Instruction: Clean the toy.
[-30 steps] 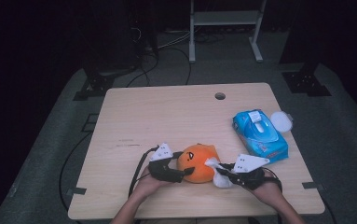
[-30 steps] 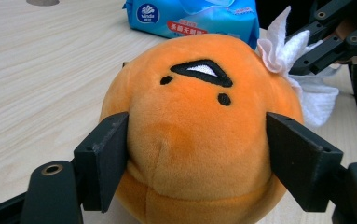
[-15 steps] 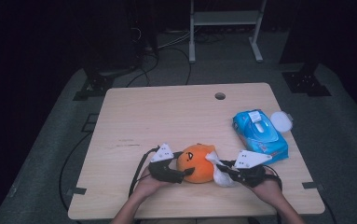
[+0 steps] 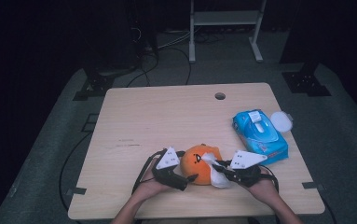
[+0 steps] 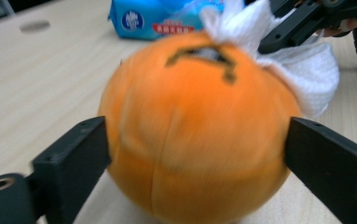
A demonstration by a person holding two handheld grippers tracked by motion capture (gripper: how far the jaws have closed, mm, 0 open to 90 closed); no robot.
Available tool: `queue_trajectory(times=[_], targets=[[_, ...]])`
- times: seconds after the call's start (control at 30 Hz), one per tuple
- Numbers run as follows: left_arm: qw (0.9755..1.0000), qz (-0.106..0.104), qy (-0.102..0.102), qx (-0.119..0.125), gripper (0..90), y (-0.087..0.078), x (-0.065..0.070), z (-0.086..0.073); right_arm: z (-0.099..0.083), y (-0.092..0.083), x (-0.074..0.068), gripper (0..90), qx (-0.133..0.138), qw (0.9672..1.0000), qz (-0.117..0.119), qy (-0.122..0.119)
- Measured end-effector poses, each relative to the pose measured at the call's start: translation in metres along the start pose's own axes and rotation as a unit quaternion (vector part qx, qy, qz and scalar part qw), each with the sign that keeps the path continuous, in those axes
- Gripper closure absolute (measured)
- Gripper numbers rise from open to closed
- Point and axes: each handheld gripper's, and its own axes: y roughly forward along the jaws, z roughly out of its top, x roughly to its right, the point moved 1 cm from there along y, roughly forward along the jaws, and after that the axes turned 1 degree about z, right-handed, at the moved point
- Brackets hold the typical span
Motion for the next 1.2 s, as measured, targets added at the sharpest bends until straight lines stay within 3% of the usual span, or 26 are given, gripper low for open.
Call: queue_trajectory(times=[0.07, 0.13, 0.33, 0.43, 0.5, 0.6, 0.7, 0.77, 0.8, 0.83, 0.97, 1.03, 1.07, 1.1, 1.17, 1.2], targets=[[1.0000, -0.001, 0.000, -0.003, 7.7, 0.003, 0.001, -0.001, -0.001, -0.001, 0.000, 80.7, 0.000, 1.0000, -0.001, 0.000], [0.9999, 0.003, 0.012, -0.005, 13.5, 0.003, 0.004, 0.001, 0.005, 0.002, -0.004, 80.7, -0.001, 1.0000, -0.003, -0.007], [0.9985, 0.004, 0.052, -0.014, 19.9, 0.001, 0.008, 0.000, 0.022, 0.008, -0.012, 80.7, 0.014, 0.9993, 0.010, -0.032], [0.9988, 0.001, 0.046, -0.014, 20.1, 0.002, 0.007, -0.001, 0.020, 0.006, -0.008, 80.7, 0.014, 0.9995, 0.003, -0.028], [0.9990, 0.000, 0.042, -0.014, 19.6, 0.001, 0.006, -0.002, 0.014, 0.000, 0.001, 80.7, 0.009, 0.9997, -0.018, -0.016], [0.9998, -0.004, 0.018, -0.010, 15.6, 0.002, 0.003, -0.002, 0.000, -0.005, 0.013, 80.7, -0.007, 0.9993, -0.037, 0.005], [1.0000, -0.002, 0.002, -0.006, 14.0, 0.004, 0.002, 0.000, -0.001, -0.005, 0.011, 80.7, -0.007, 0.9993, -0.036, 0.003], [0.9999, 0.001, 0.010, -0.004, 17.8, 0.005, 0.004, 0.001, 0.006, -0.003, 0.004, 80.8, 0.001, 0.9997, -0.024, -0.006], [0.9997, 0.005, 0.025, -0.004, 17.8, 0.006, 0.007, 0.003, 0.009, -0.001, 0.001, 80.7, 0.005, 0.9998, -0.018, -0.009], [0.9984, 0.010, 0.054, -0.014, 20.5, 0.007, 0.013, 0.005, 0.019, 0.005, -0.009, 80.6, 0.012, 0.9996, -0.003, -0.026], [0.9966, 0.014, 0.078, -0.021, 22.0, 0.005, 0.017, 0.004, 0.026, 0.009, -0.017, 80.7, 0.012, 0.9988, 0.001, -0.047], [0.9980, 0.006, 0.062, -0.014, 20.1, 0.004, 0.014, 0.003, 0.023, 0.007, -0.014, 80.7, 0.014, 0.9992, 0.005, -0.038], [0.9998, -0.017, 0.011, 0.002, 14.1, 0.004, 0.008, 0.004, 0.020, 0.005, -0.012, 80.7, 0.012, 0.9994, 0.002, -0.033], [0.9998, -0.017, 0.011, 0.002, 14.1, 0.004, 0.008, 0.004, 0.020, 0.005, -0.012, 80.7, 0.012, 0.9994, 0.002, -0.033], [0.9976, -0.033, -0.057, 0.023, 14.4, 0.005, 0.002, 0.008, 0.019, 0.004, -0.011, 80.7, 0.013, 0.9996, 0.006, -0.024], [0.9983, -0.027, -0.048, 0.020, 17.3, 0.006, 0.003, 0.010, 0.020, 0.004, -0.013, 80.7, 0.014, 0.9996, 0.007, -0.025]])
